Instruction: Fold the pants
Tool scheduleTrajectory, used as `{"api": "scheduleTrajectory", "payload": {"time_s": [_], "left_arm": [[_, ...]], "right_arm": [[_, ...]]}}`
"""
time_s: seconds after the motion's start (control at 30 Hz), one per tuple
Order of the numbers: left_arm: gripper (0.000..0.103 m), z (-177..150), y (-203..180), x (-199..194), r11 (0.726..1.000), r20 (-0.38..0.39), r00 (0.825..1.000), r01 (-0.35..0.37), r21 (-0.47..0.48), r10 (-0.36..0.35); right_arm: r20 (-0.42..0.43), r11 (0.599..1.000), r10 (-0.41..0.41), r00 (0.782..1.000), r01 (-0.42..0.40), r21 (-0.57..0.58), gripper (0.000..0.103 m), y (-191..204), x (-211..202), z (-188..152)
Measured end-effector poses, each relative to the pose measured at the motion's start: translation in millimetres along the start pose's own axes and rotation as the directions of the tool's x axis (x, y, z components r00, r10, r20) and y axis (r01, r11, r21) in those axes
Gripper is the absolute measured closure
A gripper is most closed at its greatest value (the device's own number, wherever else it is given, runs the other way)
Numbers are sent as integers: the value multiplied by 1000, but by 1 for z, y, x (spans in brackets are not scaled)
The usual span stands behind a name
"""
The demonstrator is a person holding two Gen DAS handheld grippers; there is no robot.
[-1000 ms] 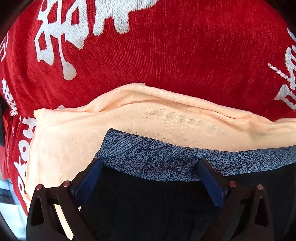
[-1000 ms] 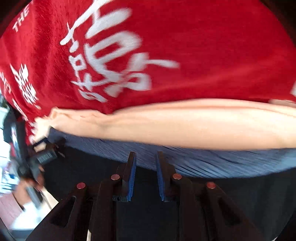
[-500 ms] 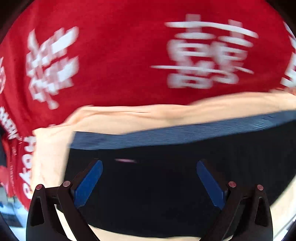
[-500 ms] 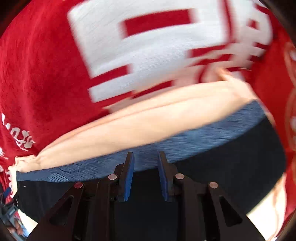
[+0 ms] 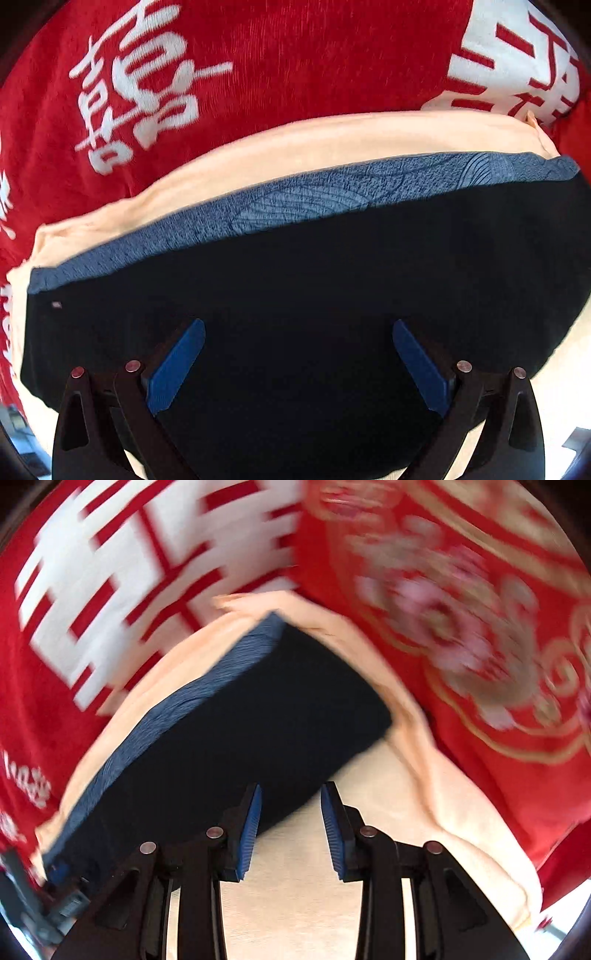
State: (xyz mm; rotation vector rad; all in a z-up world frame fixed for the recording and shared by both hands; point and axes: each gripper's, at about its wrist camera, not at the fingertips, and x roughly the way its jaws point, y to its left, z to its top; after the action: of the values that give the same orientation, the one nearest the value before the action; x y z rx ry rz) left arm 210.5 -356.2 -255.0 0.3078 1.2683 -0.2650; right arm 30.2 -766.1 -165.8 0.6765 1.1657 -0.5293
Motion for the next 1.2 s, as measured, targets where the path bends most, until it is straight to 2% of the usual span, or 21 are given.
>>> {"api": "scheduleTrajectory", "payload": {"time_s": [0.07, 0.2, 0.23, 0.27, 0.4, 0.47, 0.5, 0.53, 0.6, 0.7, 0.8, 0.87, 0.97, 1.03, 1.1, 1.17, 1.2], "left_arm": [[1, -2, 1, -1, 1000, 3, 1000, 9, -22, -9], [1, -1, -2, -2, 1000, 6, 1000, -16, -10, 16], [1, -2, -4, -2, 1000, 10, 1000, -29, 3, 29], [1, -2, -9, -3, 999, 13, 999, -43, 18, 43], [1, 1, -20, -6, 997, 11, 997, -73, 32, 73], [1, 3, -20, -7, 997, 8, 997, -76, 29, 76], [1, 4, -20, -7, 997, 5, 997, -78, 27, 78], [1, 4, -20, -7, 996, 3, 997, -80, 27, 80], [1, 3, -24, -10, 996, 5, 996, -85, 30, 85], [1, 0, -22, -10, 996, 12, 996, -88, 31, 87], [1, -1, -17, -6, 996, 8, 996, -89, 22, 89], [1, -2, -18, -6, 995, 7, 995, -95, 17, 95], [1, -4, -19, -7, 995, 8, 995, -99, 11, 99], [1, -5, -17, -7, 995, 11, 995, -96, -3, 96], [1, -6, -16, -7, 996, 9, 996, -88, -20, 89], [1, -8, -13, -6, 996, 8, 997, -80, -36, 81], [1, -9, -12, -6, 996, 10, 997, -77, -41, 77]], "right_arm": [[15, 998, 9, 1000, -9, 58, 66, -10, 1, 0], [35, 976, 100, 994, -105, 190, 67, -36, 9, 13], [34, 970, 124, 992, -128, 205, 82, -39, 12, 16], [30, 967, 144, 989, -148, 207, 87, -38, 14, 21], [70, 995, 91, 993, -94, 29, 88, -16, 0, 28], [22, 999, 47, 999, -47, 20, 78, -21, 13, 28], [7, 999, 26, 1000, -26, 39, 62, -27, 18, 27], [13, 998, 9, 1000, -10, 69, 53, -34, 17, 25], [32, 995, 7, 999, -10, 101, 53, -43, 8, 20], [59, 997, 1, 998, -6, 79, 54, -38, -8, 14], [107, 998, 49, 993, -45, -40, 54, -11, -23, 15], [101, 987, 97, 990, -82, -139, 54, 18, -19, 21], [31, 955, 202, 979, -190, -228, 59, 66, 6, 33], [-16, 930, 236, 972, -231, -285, 62, 100, 29, 36], [-67, 907, 238, 969, -247, -342, 63, 127, 53, 37], [-77, 905, 177, 981, -193, -380, 70, 135, 71, 40], [-51, 908, 152, 987, -160, -387, 77, 133, 76, 46]]}}
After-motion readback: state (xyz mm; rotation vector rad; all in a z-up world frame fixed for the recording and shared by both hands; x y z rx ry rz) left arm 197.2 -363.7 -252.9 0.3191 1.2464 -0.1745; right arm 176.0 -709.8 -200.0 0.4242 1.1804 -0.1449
